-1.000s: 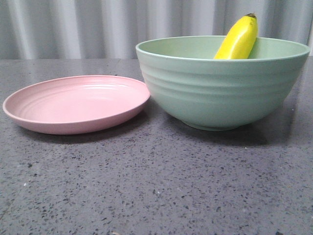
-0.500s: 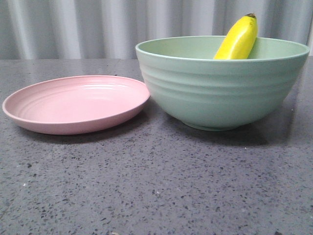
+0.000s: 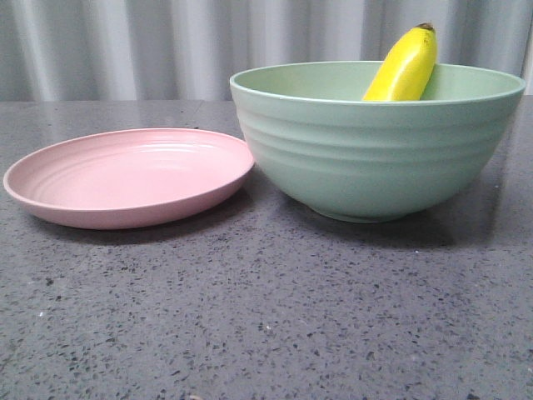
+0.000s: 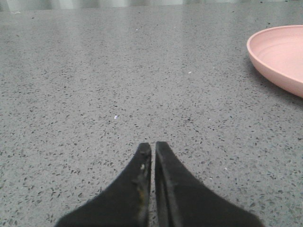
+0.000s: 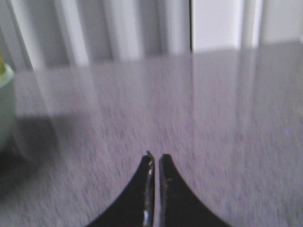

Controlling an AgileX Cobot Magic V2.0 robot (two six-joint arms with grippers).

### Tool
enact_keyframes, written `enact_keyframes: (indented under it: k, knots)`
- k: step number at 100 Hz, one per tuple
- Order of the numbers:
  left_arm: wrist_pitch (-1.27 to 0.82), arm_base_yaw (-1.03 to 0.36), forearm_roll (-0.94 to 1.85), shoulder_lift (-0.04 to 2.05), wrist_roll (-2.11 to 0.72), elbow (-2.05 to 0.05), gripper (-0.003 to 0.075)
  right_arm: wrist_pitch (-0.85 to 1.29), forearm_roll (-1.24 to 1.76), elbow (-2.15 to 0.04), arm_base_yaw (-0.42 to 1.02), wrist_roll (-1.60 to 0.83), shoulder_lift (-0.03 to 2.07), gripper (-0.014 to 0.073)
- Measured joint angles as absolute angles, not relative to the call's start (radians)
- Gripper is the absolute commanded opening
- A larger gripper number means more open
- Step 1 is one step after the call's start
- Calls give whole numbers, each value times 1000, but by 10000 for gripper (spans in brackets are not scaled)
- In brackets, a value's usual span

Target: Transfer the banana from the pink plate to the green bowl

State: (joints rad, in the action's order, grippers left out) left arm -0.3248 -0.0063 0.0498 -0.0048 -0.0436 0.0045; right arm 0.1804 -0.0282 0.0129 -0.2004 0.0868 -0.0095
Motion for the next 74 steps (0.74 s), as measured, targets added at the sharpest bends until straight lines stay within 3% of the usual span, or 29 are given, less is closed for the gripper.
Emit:
enact_keyframes:
  k: [13, 74]
  knots:
    - [-325, -6, 50, -5, -44, 5, -20, 320, -35, 11, -200, 89, -9, -62]
    - [-325, -6, 50, -5, -44, 5, -20, 324, -36, 11, -200, 89, -10, -62]
